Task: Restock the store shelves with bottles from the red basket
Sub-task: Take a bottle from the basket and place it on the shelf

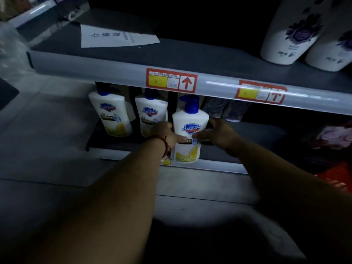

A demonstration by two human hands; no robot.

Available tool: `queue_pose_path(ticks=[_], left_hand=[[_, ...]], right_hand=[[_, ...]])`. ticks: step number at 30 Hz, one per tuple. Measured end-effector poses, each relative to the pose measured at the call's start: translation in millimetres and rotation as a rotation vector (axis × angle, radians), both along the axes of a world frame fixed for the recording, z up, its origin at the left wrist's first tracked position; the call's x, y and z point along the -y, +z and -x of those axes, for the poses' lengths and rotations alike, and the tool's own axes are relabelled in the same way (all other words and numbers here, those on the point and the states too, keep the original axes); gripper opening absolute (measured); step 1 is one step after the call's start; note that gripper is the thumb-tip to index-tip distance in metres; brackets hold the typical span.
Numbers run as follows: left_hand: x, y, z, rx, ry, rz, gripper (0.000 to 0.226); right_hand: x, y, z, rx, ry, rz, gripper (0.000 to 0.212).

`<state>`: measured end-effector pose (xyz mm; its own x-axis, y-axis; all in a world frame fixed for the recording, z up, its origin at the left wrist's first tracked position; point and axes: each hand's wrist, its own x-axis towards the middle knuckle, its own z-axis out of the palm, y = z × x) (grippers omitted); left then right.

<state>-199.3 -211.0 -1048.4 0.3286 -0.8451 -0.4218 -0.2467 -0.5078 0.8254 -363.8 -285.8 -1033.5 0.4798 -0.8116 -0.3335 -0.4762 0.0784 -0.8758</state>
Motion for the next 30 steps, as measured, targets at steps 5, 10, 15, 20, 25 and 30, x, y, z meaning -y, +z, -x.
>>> queue_pose_path(ticks=[5, 10, 15, 20, 25, 30], left_hand=[[27.3, -7.2, 1.1, -0.087, 0.098, 0.083, 0.049], [30.0, -16.2, 9.0, -0.077, 0.125, 0.169, 0.051], [26.1, -24.0, 4.6, -0.093, 0.030, 0.055, 0.067], [28.4, -28.5, -2.3, -0.106, 0.029, 0.006, 0.079], [29.2, -28.9, -5.6, -0.186, 0.115, -0.008, 0.065], [24.9, -25.6, -11.1, -0.191, 0.150, 0.006, 0.060]], right_hand=[[19.9, 1.9, -2.9, -0.013, -0.068, 0.119, 0.050], [20.9, -27.8, -8.4, -0.011, -0.190, 0.236, 0.060], [17.4, -55.2, -11.2, 0.042, -0.221, 0.110, 0.040], [11.7, -75.2, -19.9, -0.033, -0.321, 0.142, 0.048], [14.6, -71.2, -25.8, -0.057, -0.303, 0.129, 0.049], [16.7, -64.3, -30.2, -0.106, -0.232, 0.118, 0.054]])
